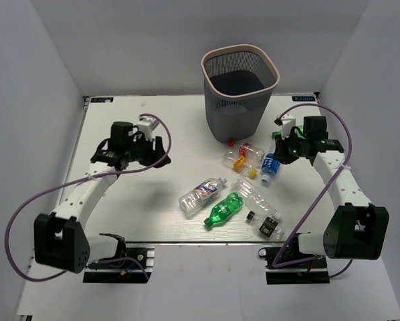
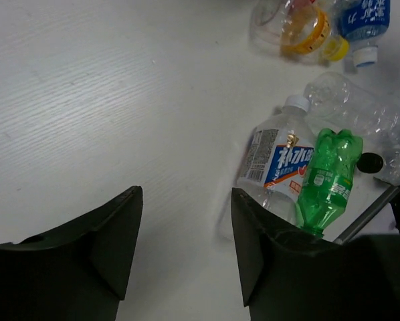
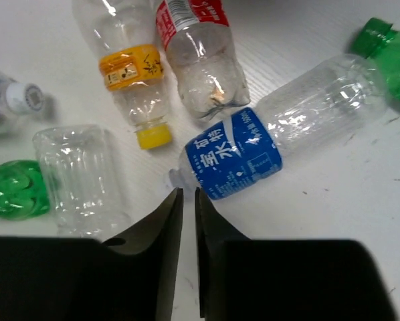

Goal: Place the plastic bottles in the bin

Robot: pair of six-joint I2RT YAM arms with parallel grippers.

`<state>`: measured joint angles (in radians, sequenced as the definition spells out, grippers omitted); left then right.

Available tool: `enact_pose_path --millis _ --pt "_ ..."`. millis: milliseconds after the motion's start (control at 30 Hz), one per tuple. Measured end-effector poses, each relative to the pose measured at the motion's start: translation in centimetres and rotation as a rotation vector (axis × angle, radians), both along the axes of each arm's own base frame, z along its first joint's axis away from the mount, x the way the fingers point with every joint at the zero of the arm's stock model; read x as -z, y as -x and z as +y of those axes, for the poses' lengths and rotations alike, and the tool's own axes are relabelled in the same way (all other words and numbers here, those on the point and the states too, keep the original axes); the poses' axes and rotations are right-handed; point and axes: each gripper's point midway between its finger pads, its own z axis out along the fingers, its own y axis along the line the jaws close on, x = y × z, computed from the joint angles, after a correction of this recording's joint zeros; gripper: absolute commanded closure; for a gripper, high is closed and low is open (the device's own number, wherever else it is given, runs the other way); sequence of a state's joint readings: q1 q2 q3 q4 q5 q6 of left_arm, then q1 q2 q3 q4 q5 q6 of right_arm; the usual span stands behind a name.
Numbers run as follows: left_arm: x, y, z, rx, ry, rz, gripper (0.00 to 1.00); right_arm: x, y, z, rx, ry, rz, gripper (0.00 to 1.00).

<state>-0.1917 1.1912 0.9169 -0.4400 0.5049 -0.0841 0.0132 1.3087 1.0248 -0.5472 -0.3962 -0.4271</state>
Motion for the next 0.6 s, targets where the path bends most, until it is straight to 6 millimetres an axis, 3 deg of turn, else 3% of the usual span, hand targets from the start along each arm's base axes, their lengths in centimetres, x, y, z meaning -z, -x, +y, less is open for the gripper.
enact_pose_path --millis 33,67,100,133,167,267,367,600 --pt "0.4 -0.2 -0.9 0.029 -0.007 0.015 0.36 -0.1 0.2 0.3 -0.011 -0.012 0.014 0.79" --pt "0.9 -0.2 -1.9 0.061 -0.015 0.031 0.34 -0.1 0.4 0.5 -0.022 -0.023 0.023 0.49" --pt "1.5 -0.1 -2.9 0.097 -0.03 0.049 0.31 -0.1 0.7 0.7 -0.027 -0.035 0.035 0.31" --pt "2.1 0.1 -3.8 0.126 -0.045 0.067 0.28 0.0 1.0 0.9 -0.038 -0.042 0.044 0.22" --pt "2.6 0.3 -4.8 0.165 -0.064 0.087 0.16 0.1 1.3 1.1 -0.054 -0.047 0.05 0.13" --pt "3.9 1.3 -8.0 0.279 -0.121 0.123 0.0 0.7 2.2 1.4 -0.075 -0.058 0.077 0.11" --pt "4.8 2.6 -10.7 0.369 -0.177 0.121 0.0 1.4 3.0 1.5 -0.08 -0.067 0.108 0.11" --pt "6.3 5.2 -14.4 0.467 -0.282 0.073 0.0 1.9 3.5 1.6 -0.081 -0.071 0.128 0.1"
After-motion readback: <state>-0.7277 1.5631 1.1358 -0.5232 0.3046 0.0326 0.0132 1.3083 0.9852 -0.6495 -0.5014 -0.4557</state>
